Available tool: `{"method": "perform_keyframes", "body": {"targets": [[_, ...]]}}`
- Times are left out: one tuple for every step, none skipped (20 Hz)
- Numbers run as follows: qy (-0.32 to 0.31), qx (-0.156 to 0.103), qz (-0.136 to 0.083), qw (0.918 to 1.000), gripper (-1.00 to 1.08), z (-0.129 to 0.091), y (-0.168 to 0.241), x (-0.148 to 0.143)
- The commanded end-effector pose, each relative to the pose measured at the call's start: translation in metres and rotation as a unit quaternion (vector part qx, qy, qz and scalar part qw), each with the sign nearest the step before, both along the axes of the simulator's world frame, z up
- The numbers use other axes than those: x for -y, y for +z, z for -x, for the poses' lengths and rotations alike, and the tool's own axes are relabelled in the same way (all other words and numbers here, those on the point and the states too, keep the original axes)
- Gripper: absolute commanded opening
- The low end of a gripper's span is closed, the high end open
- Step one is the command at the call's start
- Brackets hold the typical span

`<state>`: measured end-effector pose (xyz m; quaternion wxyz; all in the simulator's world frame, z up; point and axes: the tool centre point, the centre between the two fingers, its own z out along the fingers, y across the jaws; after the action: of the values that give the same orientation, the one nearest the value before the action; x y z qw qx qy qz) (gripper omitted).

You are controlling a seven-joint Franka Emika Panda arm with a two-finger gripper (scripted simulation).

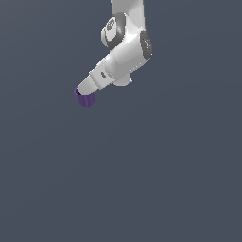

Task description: Pick up the object and move it to a goal position.

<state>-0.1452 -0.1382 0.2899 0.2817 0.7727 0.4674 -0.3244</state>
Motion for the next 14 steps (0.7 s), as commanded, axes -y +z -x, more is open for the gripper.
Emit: {"method": "perform_keyframes", "body": {"targets": [[0.0,0.0,0.0,1.0,-1.0,0.01,0.013,0.004],[0.0,0.0,0.0,1.0,-1.0,0.013,0.017,0.006],[0.0,0.0,0.0,1.0,-1.0,0.016,0.021,0.007],[0.0,0.0,0.001,1.0,-1.0,0.019,0.024,0.008],[0.0,0.0,0.001,1.0,-1.0,0.022,0.027,0.01],[0.0,0.0,0.001,1.0,-1.0,0.024,0.03,0.011],[0.0,0.0,0.001,1.0,-1.0,0.026,0.033,0.011],[0.0,0.001,0.001,1.0,-1.0,0.027,0.035,0.012],[0.0,0.001,0.001,1.0,-1.0,0.029,0.037,0.013],[0.0,0.001,0.001,1.0,-1.0,0.03,0.038,0.013],[0.0,0.001,0.001,1.0,-1.0,0.03,0.039,0.014],[0.0,0.001,0.001,1.0,-1.0,0.031,0.04,0.014],[0.0,0.001,0.001,1.0,-1.0,0.031,0.041,0.014],[0.0,0.001,0.001,1.0,-1.0,0.031,0.041,0.014]]}}
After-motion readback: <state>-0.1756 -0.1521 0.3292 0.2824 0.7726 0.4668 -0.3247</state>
